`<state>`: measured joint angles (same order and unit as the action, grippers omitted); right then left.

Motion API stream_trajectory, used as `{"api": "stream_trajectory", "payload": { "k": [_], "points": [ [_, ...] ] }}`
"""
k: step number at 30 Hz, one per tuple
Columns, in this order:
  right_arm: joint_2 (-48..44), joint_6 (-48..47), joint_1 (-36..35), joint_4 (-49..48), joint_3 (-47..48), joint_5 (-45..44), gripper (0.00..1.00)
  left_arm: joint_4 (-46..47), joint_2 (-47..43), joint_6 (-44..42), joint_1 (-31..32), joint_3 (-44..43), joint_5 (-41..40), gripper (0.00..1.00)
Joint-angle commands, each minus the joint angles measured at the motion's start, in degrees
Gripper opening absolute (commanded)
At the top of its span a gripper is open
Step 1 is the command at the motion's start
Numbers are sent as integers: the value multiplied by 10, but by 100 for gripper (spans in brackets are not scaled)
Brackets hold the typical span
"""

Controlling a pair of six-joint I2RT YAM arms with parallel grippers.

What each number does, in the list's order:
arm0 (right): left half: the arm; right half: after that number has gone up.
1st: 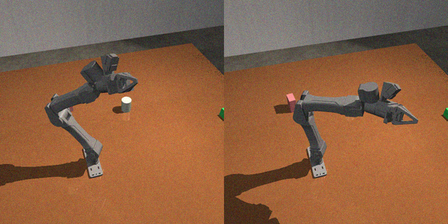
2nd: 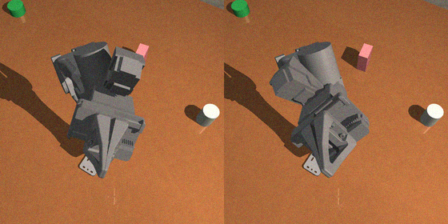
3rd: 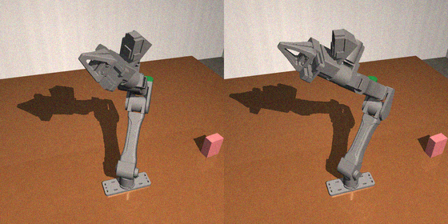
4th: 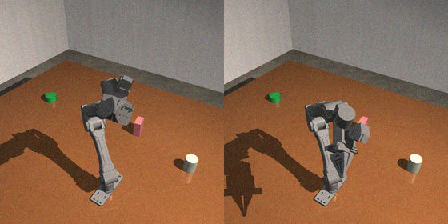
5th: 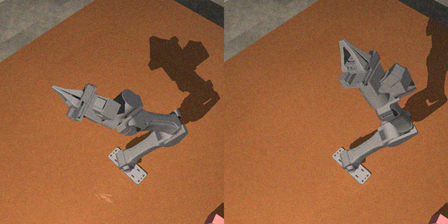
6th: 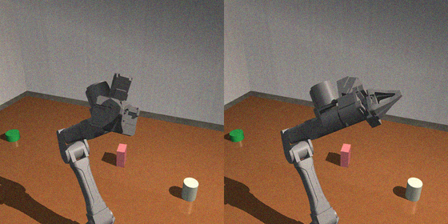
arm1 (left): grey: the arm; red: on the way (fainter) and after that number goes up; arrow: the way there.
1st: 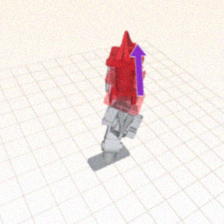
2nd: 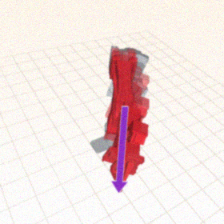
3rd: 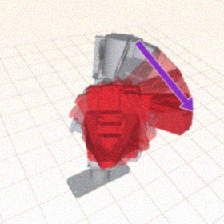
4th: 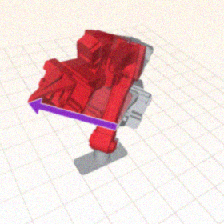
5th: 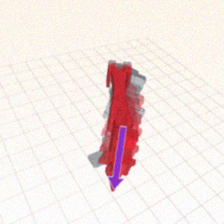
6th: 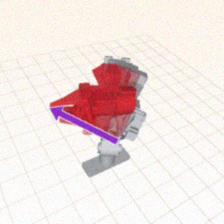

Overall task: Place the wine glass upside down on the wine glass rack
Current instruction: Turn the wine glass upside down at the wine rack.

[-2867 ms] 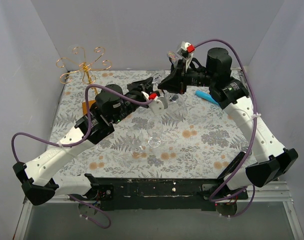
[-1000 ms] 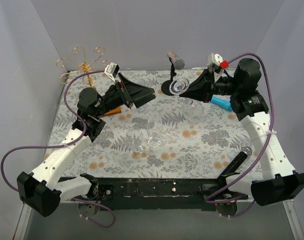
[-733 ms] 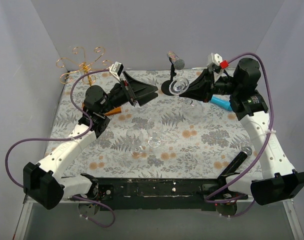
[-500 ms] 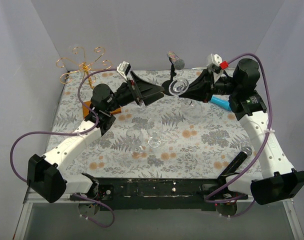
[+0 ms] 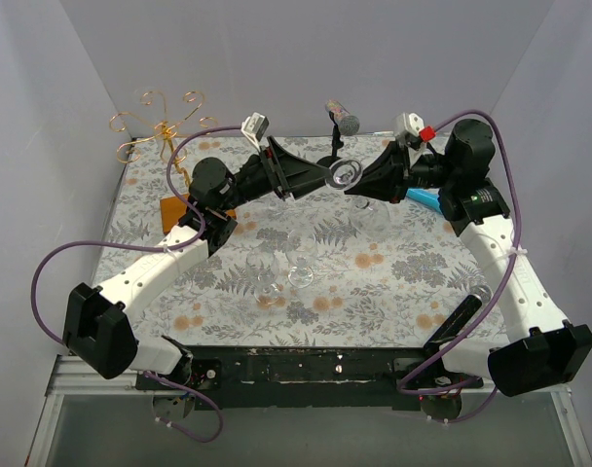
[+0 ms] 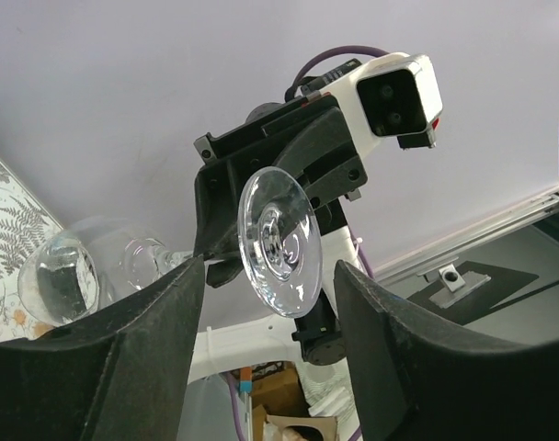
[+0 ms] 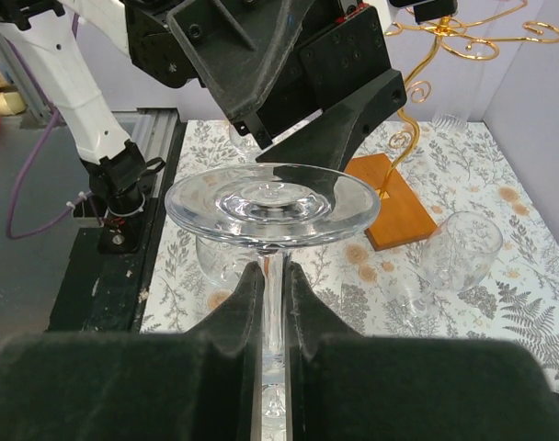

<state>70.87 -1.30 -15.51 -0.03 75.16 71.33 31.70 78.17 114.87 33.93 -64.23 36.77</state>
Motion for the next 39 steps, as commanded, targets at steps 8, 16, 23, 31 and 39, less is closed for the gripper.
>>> {"api": "stream_trajectory", "payload": {
  "k": [8, 16, 23, 31, 39],
  "points": [
    [-3, -84, -16, -20, 1, 15, 2, 51, -9, 251, 3, -11, 34, 45],
    [8, -150, -24, 19, 19, 17, 2, 52, -10, 257, 3, -11, 57, 33],
    [8, -165, -27, 19, 5, 29, 2, 78, -21, 268, 3, 0, 59, 0],
    [6, -151, -27, 14, 5, 27, 23, 92, -36, 272, 3, 9, 50, 0],
    [1, -153, -25, 37, 23, 29, 68, 107, -47, 283, 3, 13, 41, 0]
  ]
}}
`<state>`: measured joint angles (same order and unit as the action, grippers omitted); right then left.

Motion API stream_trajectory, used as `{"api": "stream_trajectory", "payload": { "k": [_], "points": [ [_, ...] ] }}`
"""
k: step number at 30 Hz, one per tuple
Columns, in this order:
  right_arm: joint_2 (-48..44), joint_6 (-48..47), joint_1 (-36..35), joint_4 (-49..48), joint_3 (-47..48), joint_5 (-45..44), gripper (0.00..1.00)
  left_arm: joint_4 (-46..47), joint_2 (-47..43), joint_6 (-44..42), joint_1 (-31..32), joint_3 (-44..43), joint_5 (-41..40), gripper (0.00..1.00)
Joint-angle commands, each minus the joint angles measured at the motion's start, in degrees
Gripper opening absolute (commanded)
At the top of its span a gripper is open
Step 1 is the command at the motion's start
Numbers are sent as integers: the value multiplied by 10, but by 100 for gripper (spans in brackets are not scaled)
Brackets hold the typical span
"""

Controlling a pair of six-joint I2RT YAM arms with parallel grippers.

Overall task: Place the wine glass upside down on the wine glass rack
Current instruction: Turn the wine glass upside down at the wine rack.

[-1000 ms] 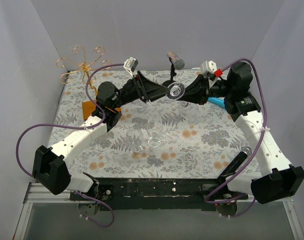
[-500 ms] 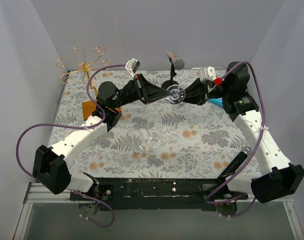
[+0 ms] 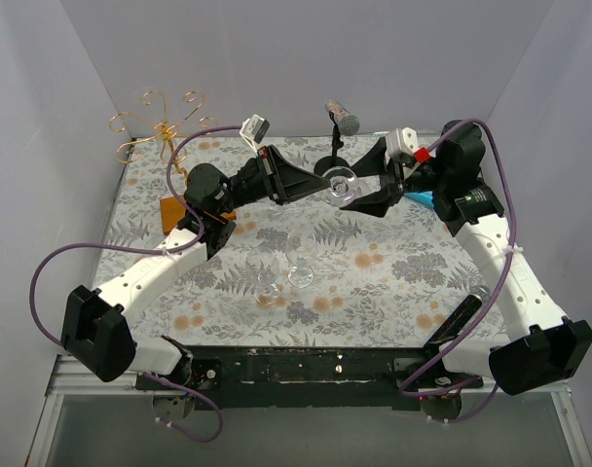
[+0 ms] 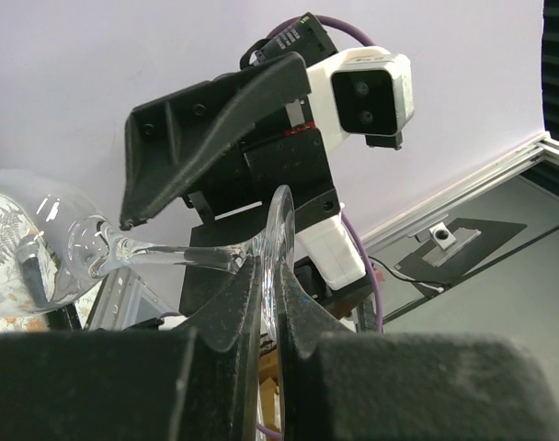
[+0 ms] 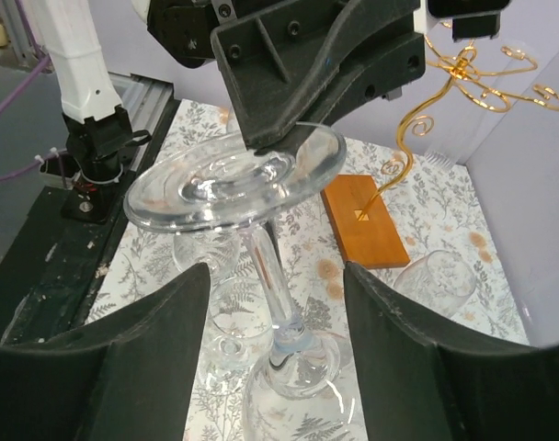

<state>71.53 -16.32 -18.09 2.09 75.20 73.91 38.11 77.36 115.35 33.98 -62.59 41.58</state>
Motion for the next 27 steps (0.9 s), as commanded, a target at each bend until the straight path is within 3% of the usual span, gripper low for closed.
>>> {"api": "stream_trajectory", "payload": {
  "k": [1, 9, 18, 27],
  "points": [
    [-9, -10, 2, 25, 27, 4, 70, 43, -41, 278, 1, -3, -7, 0],
    [-27, -38, 48, 87, 71, 30, 76, 6, -70, 262, -2, 14, -12, 0],
    [-36, -196, 76, 291, 154, 22, 78, -67, -128, 209, -22, 40, -17, 0],
    [-58, -202, 90, 299, 120, -53, 78, -158, -176, 140, -52, 22, -20, 0]
  ]
}}
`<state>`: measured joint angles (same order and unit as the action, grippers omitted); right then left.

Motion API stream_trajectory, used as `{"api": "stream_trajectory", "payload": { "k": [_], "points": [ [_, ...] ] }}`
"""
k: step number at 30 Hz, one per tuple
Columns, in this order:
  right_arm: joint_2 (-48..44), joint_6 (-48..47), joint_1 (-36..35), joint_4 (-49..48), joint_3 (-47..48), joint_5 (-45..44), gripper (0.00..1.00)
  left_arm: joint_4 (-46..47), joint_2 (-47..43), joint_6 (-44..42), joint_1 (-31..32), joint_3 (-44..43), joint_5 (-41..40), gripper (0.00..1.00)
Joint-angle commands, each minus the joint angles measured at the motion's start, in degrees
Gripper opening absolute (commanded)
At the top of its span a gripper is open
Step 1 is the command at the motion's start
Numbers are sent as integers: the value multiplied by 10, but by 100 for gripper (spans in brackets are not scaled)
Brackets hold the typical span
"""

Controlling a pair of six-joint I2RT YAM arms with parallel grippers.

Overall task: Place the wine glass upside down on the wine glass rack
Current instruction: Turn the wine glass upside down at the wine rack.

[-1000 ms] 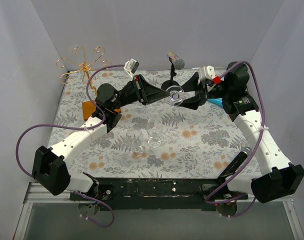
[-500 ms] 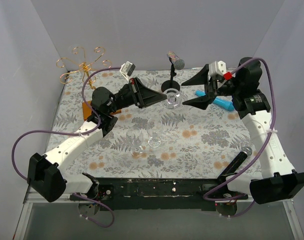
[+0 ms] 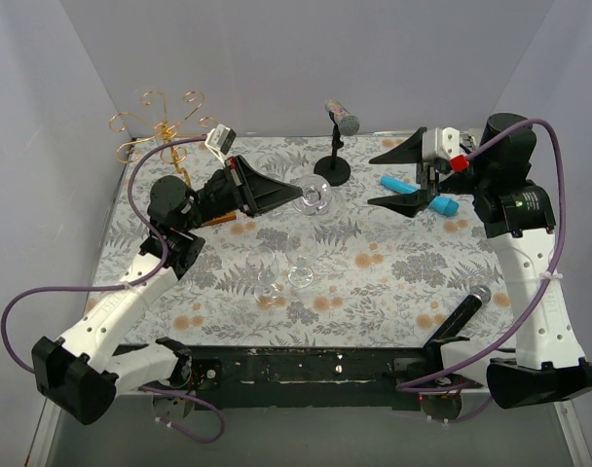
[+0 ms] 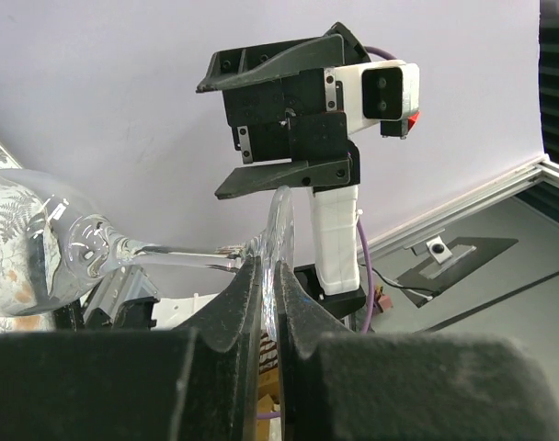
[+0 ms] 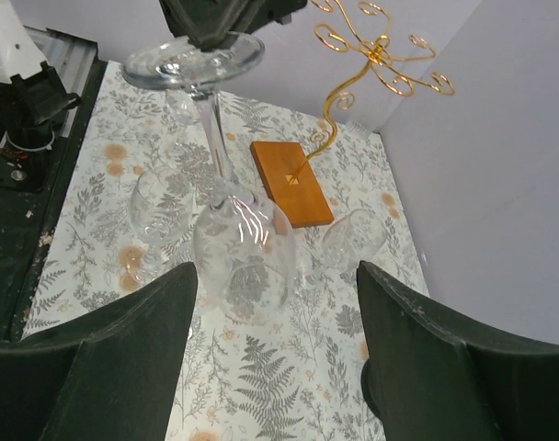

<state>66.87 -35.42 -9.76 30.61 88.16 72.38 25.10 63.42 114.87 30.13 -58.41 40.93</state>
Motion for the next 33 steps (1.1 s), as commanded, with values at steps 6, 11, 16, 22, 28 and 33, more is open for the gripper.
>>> {"api": "stream_trajectory", "payload": {
  "k": [6, 11, 16, 22, 28, 33],
  "points": [
    [-21, 1, 32, 16, -17, -46, 78, -59, -49, 122, -47, -41, -6, 0],
    [-30, 18, 54, 2, -35, -47, 78, -83, -42, 99, -57, -78, -8, 0],
    [-38, 26, 65, -16, -73, -51, 78, -104, -27, 51, -69, -123, -30, 0],
    [-51, 18, 68, -18, -123, -58, 78, -133, 9, 3, -82, -191, -51, 0],
    [-61, 18, 68, -52, -193, -66, 78, -149, 49, -17, -119, -262, -45, 0],
    [-65, 26, 68, -106, -264, -81, 78, -140, 79, -10, -162, -310, -40, 0]
  ]
}}
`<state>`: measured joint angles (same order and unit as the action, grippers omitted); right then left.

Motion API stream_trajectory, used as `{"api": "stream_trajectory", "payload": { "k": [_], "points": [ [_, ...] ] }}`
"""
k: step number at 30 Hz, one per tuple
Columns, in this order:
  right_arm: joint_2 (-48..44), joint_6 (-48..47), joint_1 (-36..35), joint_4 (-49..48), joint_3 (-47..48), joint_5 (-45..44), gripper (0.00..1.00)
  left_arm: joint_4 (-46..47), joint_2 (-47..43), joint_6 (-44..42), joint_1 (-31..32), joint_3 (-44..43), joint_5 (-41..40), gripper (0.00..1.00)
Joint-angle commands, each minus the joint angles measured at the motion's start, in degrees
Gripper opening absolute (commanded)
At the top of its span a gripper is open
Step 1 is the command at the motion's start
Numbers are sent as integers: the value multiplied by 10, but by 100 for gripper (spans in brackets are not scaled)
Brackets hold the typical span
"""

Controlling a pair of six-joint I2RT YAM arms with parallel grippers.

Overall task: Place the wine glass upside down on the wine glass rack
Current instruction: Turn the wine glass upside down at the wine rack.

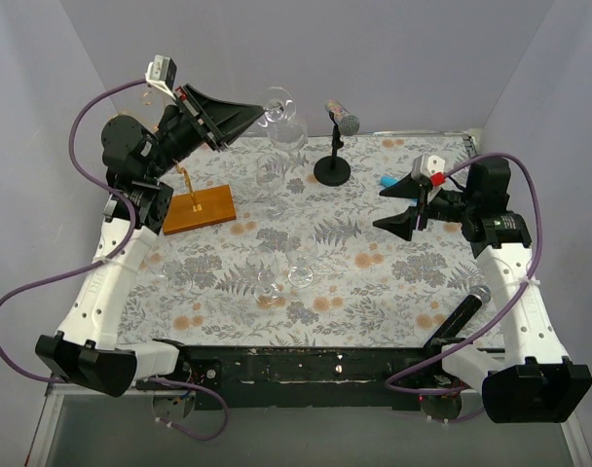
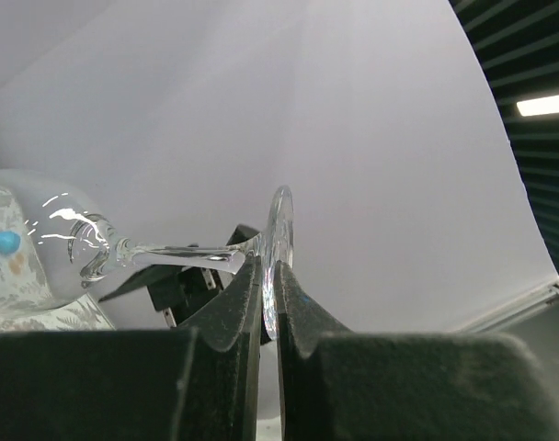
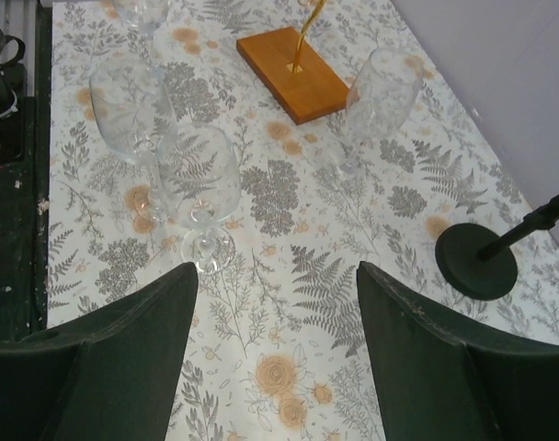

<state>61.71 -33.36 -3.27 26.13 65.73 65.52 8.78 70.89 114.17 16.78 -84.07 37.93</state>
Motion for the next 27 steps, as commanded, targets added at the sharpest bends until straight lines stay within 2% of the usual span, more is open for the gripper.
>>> {"api": "stream_trajectory", "payload": {
  "k": [1, 11, 18, 22, 23, 27],
  "points": [
    [-14, 8, 3, -71, -52, -14, 78, 30, 10, 2, -35, -59, -10, 0],
    [-6, 33, 14, -143, -122, -3, 78, 60, 65, 39, -130, -130, -21, 0],
    [-7, 39, 23, -157, -162, 32, 77, 47, 99, 44, -161, -194, -44, 0],
    [-13, 37, 23, -164, -177, 30, 77, 29, 113, 41, -167, -231, -65, 0],
    [-13, 39, 24, -164, -177, 29, 77, 22, 115, 39, -189, -238, -73, 0],
    [-18, 40, 24, -162, -179, 27, 77, 8, 119, 35, -206, -255, -97, 0]
  ]
}}
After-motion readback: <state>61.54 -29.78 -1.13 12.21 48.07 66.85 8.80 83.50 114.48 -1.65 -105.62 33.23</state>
